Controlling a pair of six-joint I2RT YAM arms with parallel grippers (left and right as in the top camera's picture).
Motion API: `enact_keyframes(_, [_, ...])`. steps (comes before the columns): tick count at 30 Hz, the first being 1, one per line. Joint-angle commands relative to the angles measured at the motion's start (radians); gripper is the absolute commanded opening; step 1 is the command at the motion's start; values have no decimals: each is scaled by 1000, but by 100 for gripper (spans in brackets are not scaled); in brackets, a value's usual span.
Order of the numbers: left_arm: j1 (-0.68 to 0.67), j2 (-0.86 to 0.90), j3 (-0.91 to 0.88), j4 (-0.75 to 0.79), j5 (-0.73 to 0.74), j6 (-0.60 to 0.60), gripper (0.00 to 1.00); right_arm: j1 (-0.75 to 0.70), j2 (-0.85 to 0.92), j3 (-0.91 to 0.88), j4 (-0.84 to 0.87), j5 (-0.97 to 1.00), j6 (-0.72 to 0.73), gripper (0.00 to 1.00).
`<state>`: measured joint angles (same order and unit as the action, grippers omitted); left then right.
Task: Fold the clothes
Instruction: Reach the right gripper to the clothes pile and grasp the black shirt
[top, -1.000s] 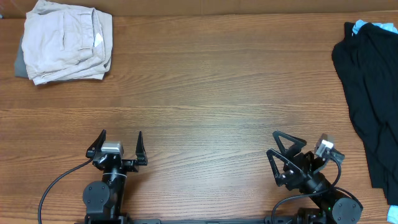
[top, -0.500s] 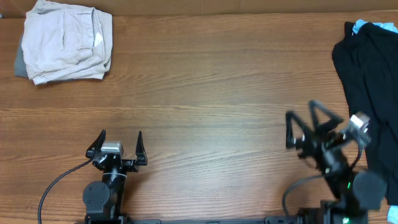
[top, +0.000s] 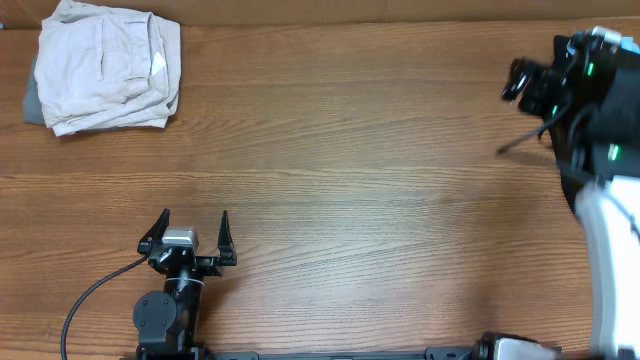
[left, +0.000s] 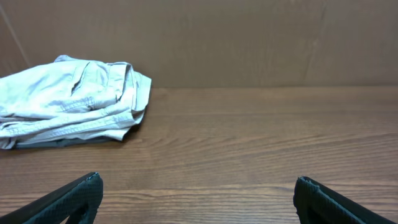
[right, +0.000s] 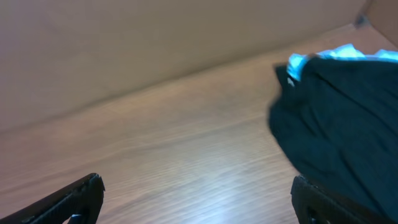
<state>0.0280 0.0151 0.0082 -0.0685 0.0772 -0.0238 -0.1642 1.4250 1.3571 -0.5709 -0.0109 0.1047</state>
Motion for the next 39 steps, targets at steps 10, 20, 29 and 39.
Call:
enact_keyframes(10, [6, -10, -3, -3, -3, -6, 100, -114, 404, 270, -47, 81, -164, 100])
enact_keyframes(20, [6, -10, -3, -2, -3, -6, 100, -166, 697, 357, -11, 229, -193, 87])
enact_keyframes(29, [6, -10, -3, -2, -3, -6, 100, -222, 825, 357, 34, 234, -214, 88])
enact_keyframes(39, [6, -10, -3, -2, -3, -6, 100, -226, 891, 357, 58, 227, -255, 56])
